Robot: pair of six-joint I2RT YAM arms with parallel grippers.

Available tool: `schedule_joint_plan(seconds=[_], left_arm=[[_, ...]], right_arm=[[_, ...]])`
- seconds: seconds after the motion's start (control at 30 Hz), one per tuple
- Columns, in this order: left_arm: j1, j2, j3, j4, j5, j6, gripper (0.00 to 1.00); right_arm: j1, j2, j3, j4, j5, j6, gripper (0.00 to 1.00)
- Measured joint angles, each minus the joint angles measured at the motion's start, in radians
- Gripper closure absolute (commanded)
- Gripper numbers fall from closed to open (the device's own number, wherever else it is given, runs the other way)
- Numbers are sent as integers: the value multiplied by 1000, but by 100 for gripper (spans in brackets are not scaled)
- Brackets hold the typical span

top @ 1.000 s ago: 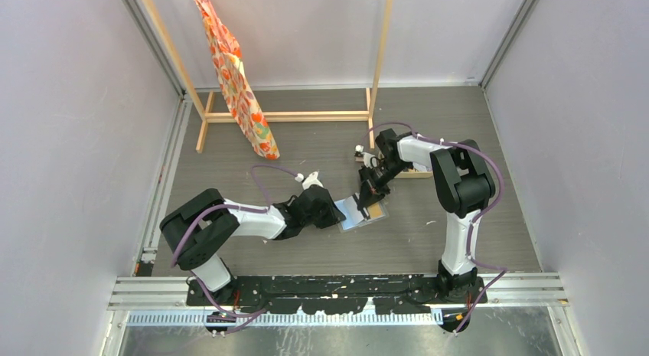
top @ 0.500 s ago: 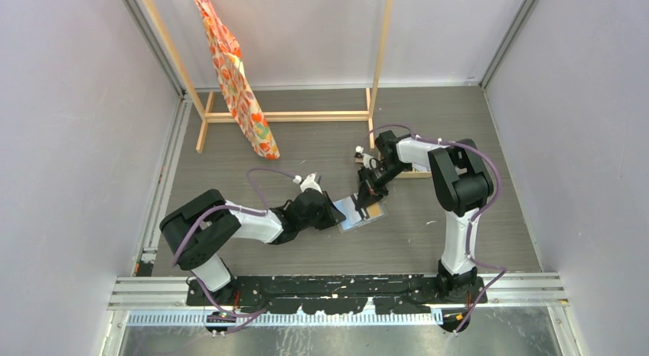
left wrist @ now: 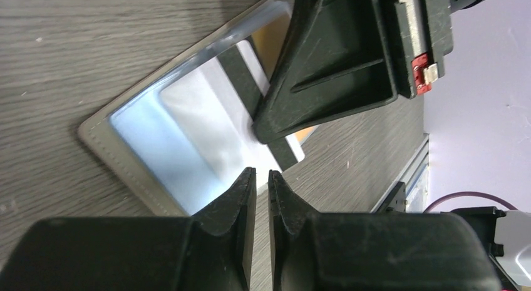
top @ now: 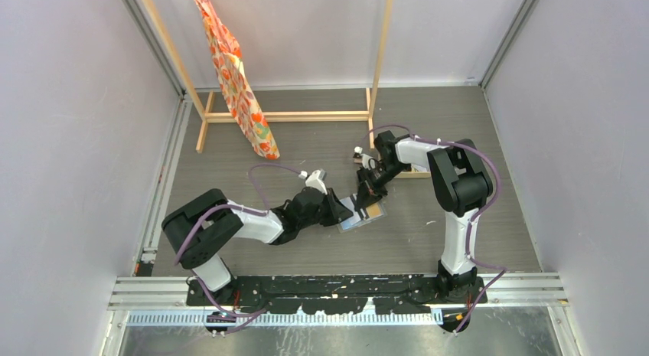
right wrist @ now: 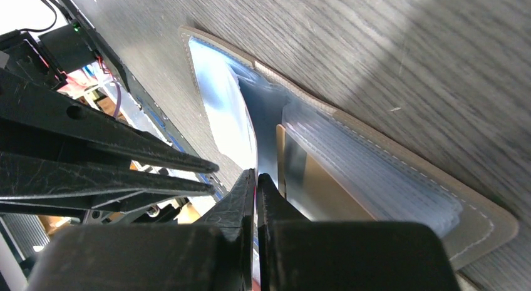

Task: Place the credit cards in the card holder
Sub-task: Insert the credit card into the card holder.

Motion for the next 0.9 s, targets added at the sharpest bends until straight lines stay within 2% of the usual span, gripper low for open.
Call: schedule_joint_plan(seconds=[0.33, 0.67, 0.9], left_arm=[[0, 101, 43, 45, 14, -1, 91], [0, 103, 38, 54, 10, -6, 92], [0, 91, -17, 117, -5, -9, 92]], right_arm=[[5, 0, 0, 1, 8, -5, 90], [32, -1, 8, -7, 43, -39, 78], [64, -22, 11, -13, 98, -63, 74]])
